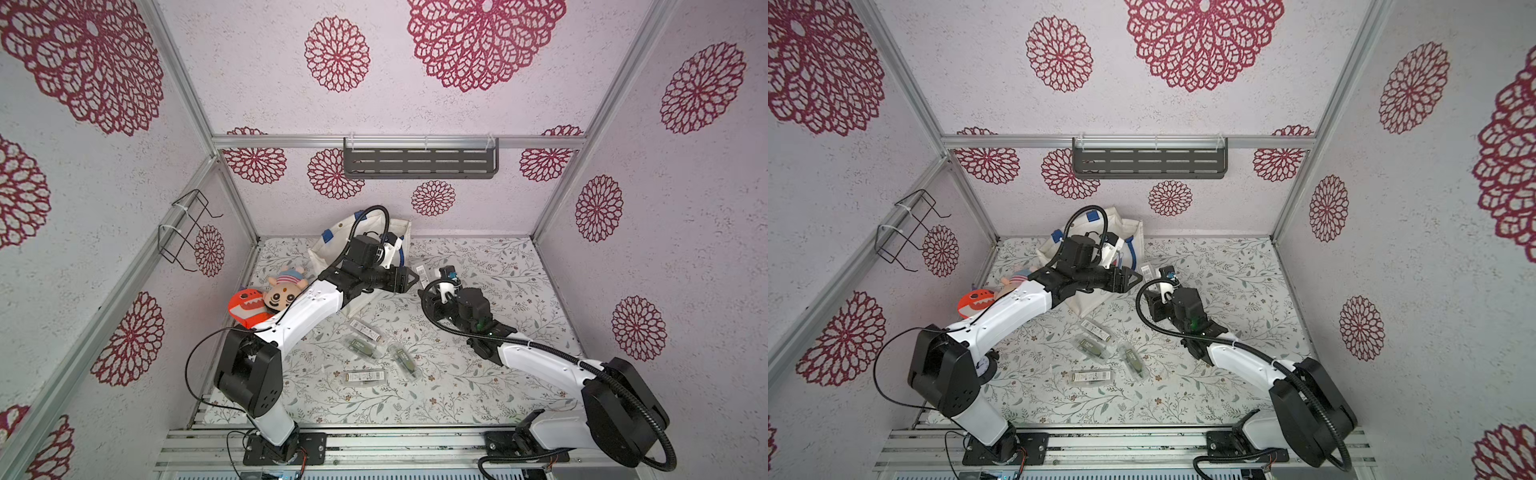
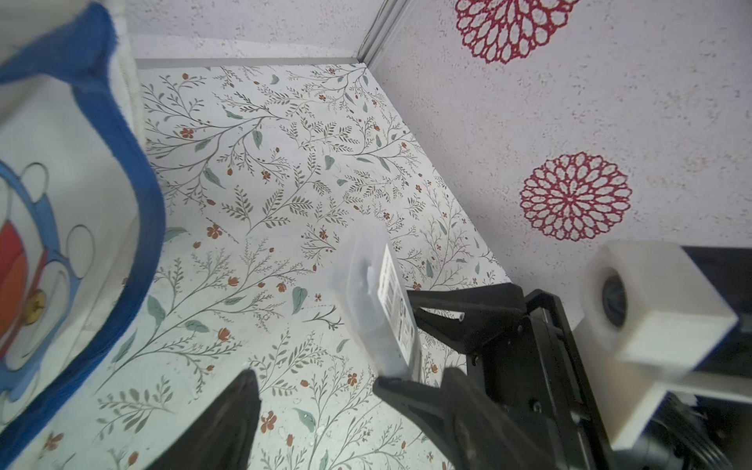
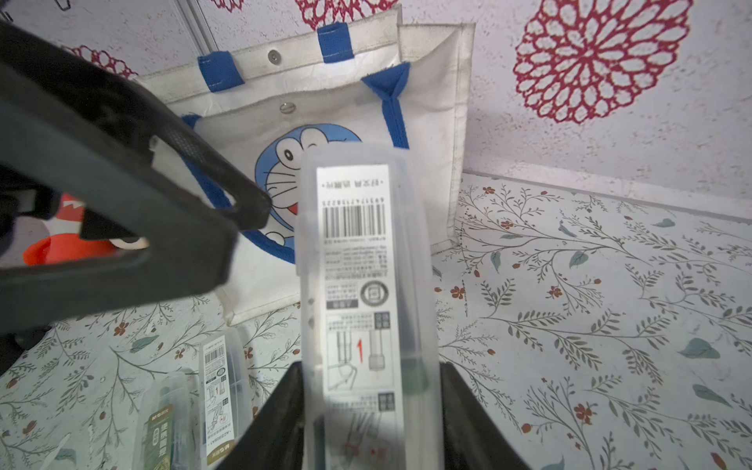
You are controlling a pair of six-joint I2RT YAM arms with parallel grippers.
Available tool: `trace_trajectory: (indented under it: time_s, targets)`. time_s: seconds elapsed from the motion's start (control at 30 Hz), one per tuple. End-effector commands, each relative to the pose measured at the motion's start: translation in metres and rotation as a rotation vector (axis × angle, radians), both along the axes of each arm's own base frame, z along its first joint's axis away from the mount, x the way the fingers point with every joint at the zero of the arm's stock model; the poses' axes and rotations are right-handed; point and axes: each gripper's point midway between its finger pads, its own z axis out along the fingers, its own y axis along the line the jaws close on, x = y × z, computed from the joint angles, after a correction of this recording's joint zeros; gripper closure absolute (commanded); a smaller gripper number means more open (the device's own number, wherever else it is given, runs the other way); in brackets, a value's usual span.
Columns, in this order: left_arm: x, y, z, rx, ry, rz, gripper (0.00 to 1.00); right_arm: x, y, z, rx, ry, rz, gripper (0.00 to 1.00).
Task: Put the compass set into the canvas bag
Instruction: Pick up the compass set at the center of the board.
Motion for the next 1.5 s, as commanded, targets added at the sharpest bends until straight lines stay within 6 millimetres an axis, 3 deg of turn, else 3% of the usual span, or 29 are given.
trace_trajectory:
  time_s: [0.0, 0.37, 1.0, 1.1, 1.27, 1.47]
  targets:
    - [0.006, -0.016, 0.012, -0.057, -0.022, -0.022, 0.28, -0.001, -0.001, 0.034, 0.081, -0.088, 0.004, 0.65]
    - [0.008, -0.034, -0.001, -0.088, 0.019, -0.041, 0.41, -0.001, 0.005, 0.036, 0.091, -0.090, 0.027, 0.65]
    - [0.008, -0.039, 0.008, -0.106, 0.000, -0.052, 0.74, 0.002, 0.012, 0.032, 0.096, -0.065, 0.051, 0.64]
    - [0.010, -0.037, 0.009, -0.106, -0.003, -0.040, 0.75, 0.002, 0.013, 0.030, 0.091, -0.060, 0.050, 0.57]
    - [0.014, -0.031, 0.018, -0.107, -0.049, -0.003, 0.76, 0.002, 0.010, 0.025, 0.075, -0.056, 0.040, 0.32]
    - [0.031, -0.010, 0.046, -0.119, -0.108, 0.046, 0.77, -0.004, 0.001, 0.016, 0.062, -0.045, 0.018, 0.25]
